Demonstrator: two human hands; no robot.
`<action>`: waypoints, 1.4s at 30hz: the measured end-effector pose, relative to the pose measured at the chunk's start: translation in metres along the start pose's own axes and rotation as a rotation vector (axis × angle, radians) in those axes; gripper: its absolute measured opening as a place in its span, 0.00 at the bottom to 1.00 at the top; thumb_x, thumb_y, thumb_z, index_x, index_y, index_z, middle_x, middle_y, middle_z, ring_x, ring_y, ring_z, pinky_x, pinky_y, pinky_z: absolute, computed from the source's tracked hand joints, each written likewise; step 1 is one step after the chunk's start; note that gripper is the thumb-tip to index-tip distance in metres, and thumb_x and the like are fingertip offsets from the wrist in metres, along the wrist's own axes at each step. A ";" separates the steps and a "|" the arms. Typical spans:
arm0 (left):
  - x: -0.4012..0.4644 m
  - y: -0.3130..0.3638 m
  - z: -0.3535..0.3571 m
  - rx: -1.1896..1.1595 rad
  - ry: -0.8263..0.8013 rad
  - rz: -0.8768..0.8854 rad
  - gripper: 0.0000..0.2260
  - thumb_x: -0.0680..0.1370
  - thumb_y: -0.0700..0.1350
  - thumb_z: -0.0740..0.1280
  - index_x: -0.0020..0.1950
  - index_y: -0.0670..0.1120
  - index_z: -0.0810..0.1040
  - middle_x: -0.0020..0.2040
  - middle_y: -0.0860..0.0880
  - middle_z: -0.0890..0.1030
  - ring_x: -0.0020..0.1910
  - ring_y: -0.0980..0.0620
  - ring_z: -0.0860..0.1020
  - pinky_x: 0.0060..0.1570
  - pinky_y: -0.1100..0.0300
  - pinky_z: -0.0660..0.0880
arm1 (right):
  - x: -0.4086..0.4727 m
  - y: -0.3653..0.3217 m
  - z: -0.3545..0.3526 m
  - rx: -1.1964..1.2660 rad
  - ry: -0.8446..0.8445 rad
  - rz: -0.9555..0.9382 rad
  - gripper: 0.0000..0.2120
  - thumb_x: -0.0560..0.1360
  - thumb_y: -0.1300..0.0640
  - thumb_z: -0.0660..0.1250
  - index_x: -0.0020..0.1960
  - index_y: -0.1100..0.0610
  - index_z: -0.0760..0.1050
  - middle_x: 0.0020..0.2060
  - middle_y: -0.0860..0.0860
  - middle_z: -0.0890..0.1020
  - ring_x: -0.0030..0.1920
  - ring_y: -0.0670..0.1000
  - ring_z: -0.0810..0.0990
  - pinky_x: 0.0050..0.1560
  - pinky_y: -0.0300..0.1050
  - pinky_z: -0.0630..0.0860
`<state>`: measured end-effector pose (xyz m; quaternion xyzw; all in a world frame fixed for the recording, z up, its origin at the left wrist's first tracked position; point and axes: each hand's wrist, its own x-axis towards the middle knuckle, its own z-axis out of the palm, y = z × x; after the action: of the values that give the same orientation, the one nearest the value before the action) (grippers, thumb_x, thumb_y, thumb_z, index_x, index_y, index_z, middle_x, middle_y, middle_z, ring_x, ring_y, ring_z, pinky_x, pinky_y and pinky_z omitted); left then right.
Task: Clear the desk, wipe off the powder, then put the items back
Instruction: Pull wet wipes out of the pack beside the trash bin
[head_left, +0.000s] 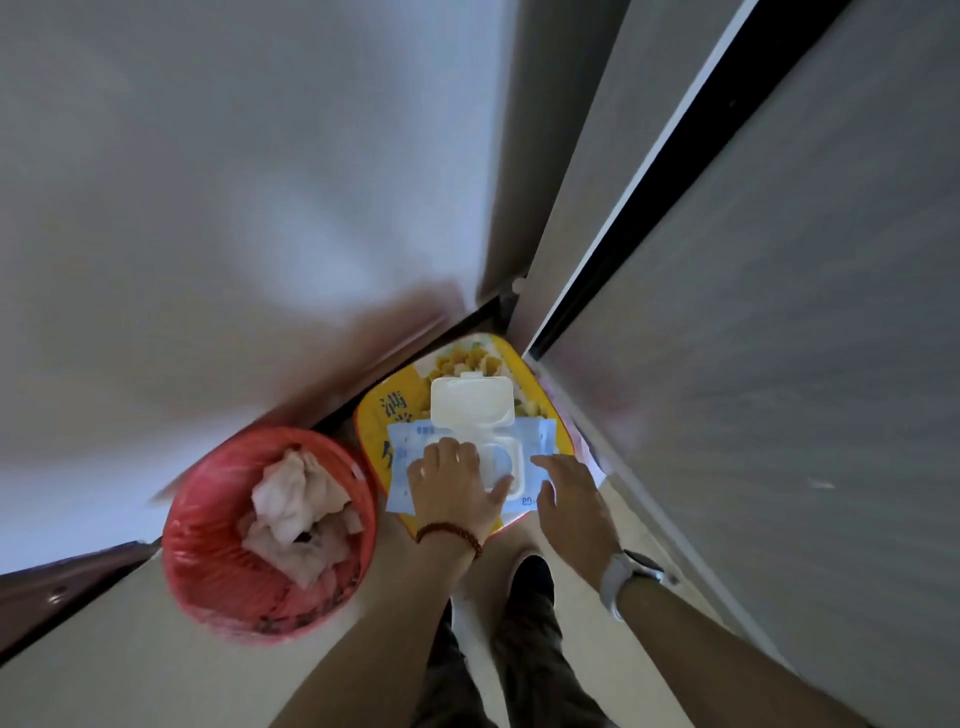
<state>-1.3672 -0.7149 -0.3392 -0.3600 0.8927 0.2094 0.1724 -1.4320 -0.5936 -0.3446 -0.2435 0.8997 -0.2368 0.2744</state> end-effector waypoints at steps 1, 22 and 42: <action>0.002 -0.001 0.007 0.025 0.017 -0.008 0.18 0.59 0.57 0.74 0.36 0.44 0.77 0.37 0.46 0.78 0.39 0.44 0.78 0.37 0.52 0.74 | 0.003 0.004 0.006 -0.005 0.004 -0.022 0.14 0.74 0.63 0.58 0.58 0.63 0.74 0.54 0.59 0.78 0.57 0.60 0.76 0.56 0.47 0.73; 0.007 -0.050 0.003 -0.610 0.112 -0.172 0.07 0.77 0.40 0.62 0.49 0.36 0.76 0.55 0.40 0.81 0.49 0.40 0.79 0.47 0.49 0.76 | 0.045 -0.029 0.048 -0.655 -0.004 -0.278 0.10 0.57 0.59 0.77 0.32 0.55 0.76 0.34 0.52 0.79 0.37 0.55 0.78 0.35 0.46 0.74; 0.003 -0.046 0.006 -0.540 0.175 -0.219 0.09 0.78 0.44 0.62 0.54 0.42 0.77 0.51 0.45 0.81 0.48 0.45 0.78 0.40 0.63 0.66 | 0.043 -0.036 0.052 -0.853 0.006 -0.296 0.04 0.59 0.59 0.60 0.32 0.55 0.73 0.32 0.52 0.76 0.34 0.52 0.75 0.37 0.45 0.74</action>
<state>-1.3356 -0.7432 -0.3574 -0.5034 0.7721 0.3876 0.0146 -1.4208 -0.6608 -0.3793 -0.4602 0.8731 0.1176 0.1099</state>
